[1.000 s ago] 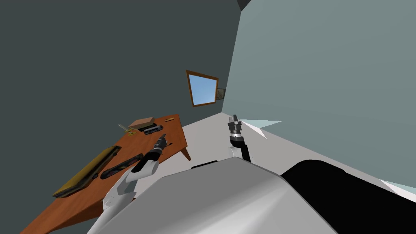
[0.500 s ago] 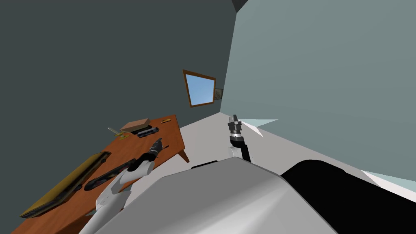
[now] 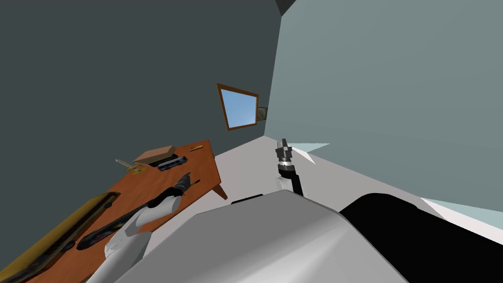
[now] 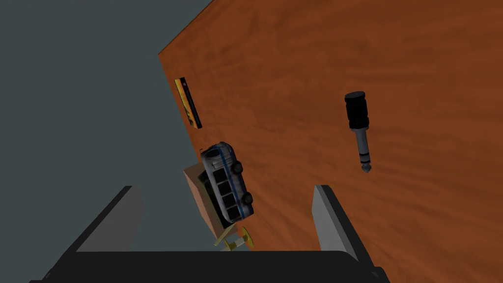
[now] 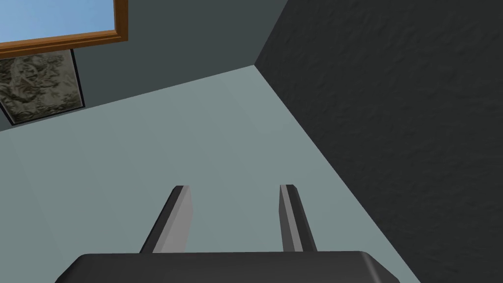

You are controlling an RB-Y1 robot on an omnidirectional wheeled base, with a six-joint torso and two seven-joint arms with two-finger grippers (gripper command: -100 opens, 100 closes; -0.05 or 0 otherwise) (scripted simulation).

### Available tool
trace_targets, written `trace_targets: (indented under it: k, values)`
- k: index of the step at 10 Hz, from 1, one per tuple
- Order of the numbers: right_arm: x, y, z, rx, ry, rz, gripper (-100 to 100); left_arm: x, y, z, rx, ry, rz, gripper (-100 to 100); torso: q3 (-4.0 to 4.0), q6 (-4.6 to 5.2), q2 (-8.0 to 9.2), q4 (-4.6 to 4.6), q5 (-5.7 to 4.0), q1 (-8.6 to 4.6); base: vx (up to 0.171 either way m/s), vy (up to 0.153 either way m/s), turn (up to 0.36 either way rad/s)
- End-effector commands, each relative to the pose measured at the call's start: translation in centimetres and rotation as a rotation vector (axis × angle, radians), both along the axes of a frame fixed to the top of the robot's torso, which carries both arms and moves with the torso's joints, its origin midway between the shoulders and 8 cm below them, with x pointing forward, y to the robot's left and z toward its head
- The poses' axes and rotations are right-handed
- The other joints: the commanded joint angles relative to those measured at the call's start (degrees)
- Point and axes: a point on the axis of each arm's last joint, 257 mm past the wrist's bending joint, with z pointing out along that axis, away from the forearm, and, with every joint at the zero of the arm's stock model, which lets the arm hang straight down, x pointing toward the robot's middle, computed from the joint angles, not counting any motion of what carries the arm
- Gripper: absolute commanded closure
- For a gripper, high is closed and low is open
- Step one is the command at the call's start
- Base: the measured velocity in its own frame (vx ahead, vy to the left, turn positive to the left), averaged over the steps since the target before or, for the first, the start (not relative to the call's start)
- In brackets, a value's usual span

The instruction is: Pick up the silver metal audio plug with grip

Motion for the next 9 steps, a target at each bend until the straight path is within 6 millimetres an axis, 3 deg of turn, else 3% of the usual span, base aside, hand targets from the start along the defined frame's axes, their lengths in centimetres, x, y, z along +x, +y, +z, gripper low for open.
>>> trace_targets:
  k: [1,5,9]
  values:
    - [0.0,0.0,0.0,0.0,0.0,0.0,0,-0.5,1.7,-1.0,-0.018,0.052,0.037,-100,0.0,0.0,0.0,0.0,0.0,0.0,0.054,-0.012,-0.116]
    - [0.0,0.0,0.0,0.0,0.0,0.0,0,-3.6,5.2,-4.4,-0.068,0.175,0.128,-100,0.0,-0.01,0.0,-0.01,0.01,0.02,0.048,-0.001,-0.079]
    - [0.0,0.0,0.0,0.0,0.0,0.0,0,-6.2,7.0,-7.0,-0.105,0.258,0.19,-100,0.02,0.02,0.03,0.01,0.0,0.01,0.037,0.005,-0.05]
